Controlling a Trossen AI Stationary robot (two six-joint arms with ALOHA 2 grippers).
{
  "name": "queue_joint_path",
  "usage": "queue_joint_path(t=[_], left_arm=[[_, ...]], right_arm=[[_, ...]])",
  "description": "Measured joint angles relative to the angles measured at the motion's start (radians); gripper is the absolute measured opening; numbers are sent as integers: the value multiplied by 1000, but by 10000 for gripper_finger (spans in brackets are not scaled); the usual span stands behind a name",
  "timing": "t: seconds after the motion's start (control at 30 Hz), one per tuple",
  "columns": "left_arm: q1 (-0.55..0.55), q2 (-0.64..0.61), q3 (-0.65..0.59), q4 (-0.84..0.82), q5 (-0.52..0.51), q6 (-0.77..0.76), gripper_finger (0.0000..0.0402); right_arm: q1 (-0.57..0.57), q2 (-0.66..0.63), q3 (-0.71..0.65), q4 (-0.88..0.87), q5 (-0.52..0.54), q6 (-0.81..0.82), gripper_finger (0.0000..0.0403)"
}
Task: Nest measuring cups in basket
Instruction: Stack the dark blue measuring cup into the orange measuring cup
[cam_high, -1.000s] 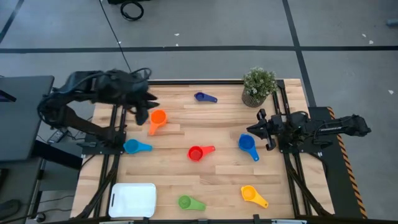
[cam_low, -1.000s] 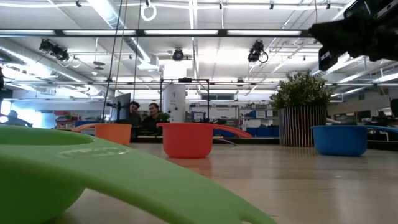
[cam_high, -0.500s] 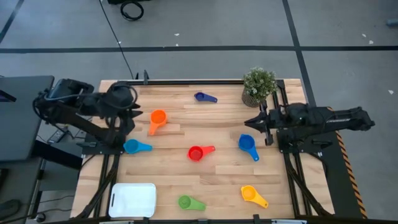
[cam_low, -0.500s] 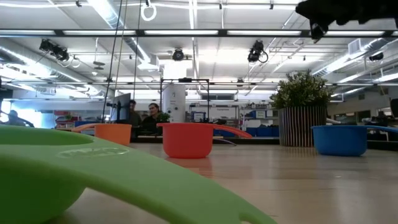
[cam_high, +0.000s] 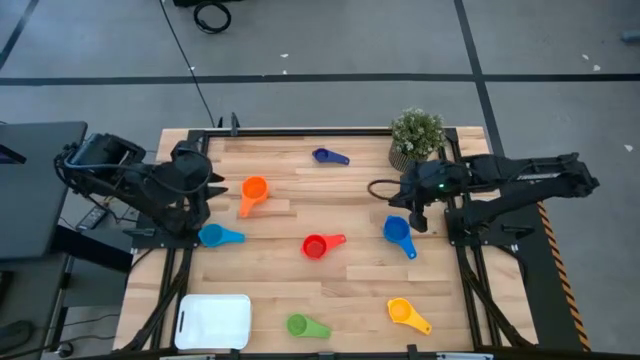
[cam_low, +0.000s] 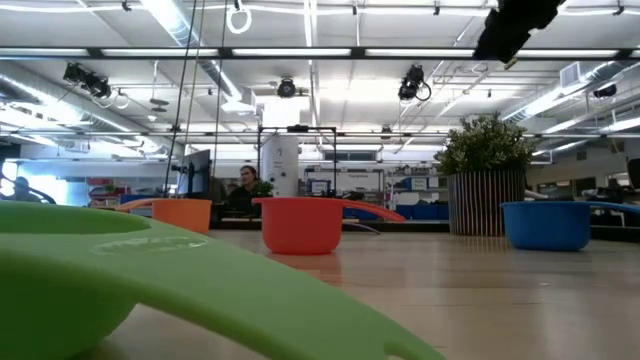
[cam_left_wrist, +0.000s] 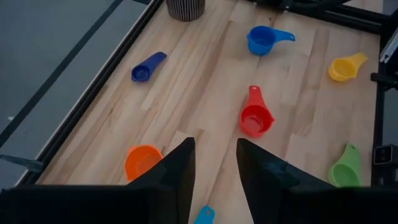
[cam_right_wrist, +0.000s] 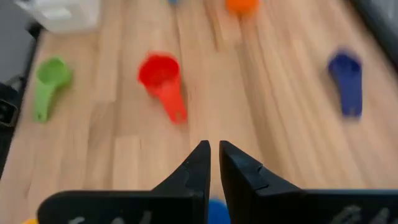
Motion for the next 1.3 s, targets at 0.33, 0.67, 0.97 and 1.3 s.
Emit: queue_joint_path(t=[0.33, 0.67, 0.97, 1.3], left_arm=[[-24, 0, 0, 0, 0, -1, 126], [-24, 0, 0, 0, 0, 5, 126], [-24, 0, 0, 0, 0, 8, 126], [-24, 0, 0, 0, 0, 8, 126]], right_arm=[[-1, 87, 51, -163, -92, 168, 7], [1, 202, 50, -257, -104, 279, 82], [8, 423, 50, -277, -132, 209, 114], [23, 644, 50, -273, -215, 259, 114]])
